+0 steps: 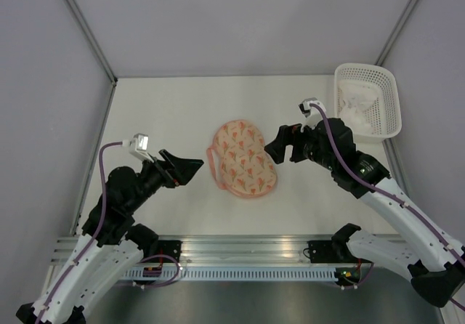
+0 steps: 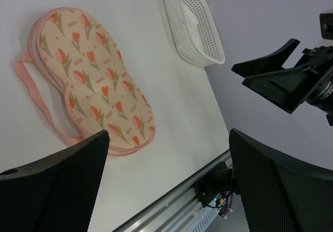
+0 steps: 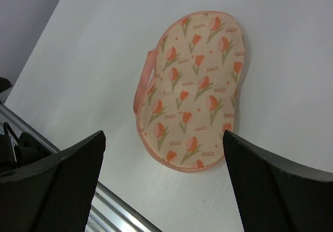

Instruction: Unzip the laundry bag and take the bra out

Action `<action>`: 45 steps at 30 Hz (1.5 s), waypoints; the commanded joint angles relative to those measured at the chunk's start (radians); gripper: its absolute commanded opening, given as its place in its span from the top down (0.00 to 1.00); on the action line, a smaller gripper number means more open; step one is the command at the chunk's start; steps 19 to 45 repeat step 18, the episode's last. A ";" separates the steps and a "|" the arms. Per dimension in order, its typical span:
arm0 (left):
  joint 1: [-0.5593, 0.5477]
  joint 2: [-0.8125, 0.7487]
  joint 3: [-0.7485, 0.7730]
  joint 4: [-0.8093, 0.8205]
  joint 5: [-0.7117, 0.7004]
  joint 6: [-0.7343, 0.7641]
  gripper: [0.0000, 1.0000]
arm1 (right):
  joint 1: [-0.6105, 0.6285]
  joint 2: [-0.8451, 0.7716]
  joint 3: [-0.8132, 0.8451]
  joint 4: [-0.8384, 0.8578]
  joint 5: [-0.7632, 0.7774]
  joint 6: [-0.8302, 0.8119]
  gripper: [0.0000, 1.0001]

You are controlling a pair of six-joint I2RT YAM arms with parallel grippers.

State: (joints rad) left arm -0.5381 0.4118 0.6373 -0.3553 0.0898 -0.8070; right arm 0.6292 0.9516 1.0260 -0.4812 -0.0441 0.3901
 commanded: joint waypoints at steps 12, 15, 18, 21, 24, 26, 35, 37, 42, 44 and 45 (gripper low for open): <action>0.004 0.039 0.019 0.122 0.077 0.060 0.00 | 0.003 -0.042 -0.038 0.072 0.035 0.009 0.02; 0.004 0.054 0.022 0.137 0.085 0.060 0.00 | 0.003 -0.057 -0.056 0.081 0.061 0.009 0.02; 0.004 0.065 0.022 0.150 0.094 0.060 0.00 | 0.003 -0.062 -0.067 0.087 0.047 -0.003 0.02; 0.004 0.065 0.022 0.150 0.094 0.060 0.00 | 0.003 -0.062 -0.067 0.087 0.047 -0.003 0.02; 0.004 0.065 0.022 0.150 0.094 0.060 0.00 | 0.003 -0.062 -0.067 0.087 0.047 -0.003 0.02; 0.004 0.065 0.022 0.150 0.094 0.060 0.00 | 0.003 -0.062 -0.067 0.087 0.047 -0.003 0.02; 0.004 0.065 0.022 0.150 0.094 0.060 0.00 | 0.003 -0.062 -0.067 0.087 0.047 -0.003 0.02; 0.004 0.065 0.022 0.150 0.094 0.060 0.00 | 0.003 -0.062 -0.067 0.087 0.047 -0.003 0.02; 0.004 0.065 0.022 0.150 0.094 0.060 0.00 | 0.003 -0.062 -0.067 0.087 0.047 -0.003 0.02; 0.004 0.065 0.022 0.150 0.094 0.060 0.00 | 0.003 -0.062 -0.067 0.087 0.047 -0.003 0.02; 0.004 0.065 0.022 0.150 0.094 0.060 0.00 | 0.003 -0.062 -0.067 0.087 0.047 -0.003 0.02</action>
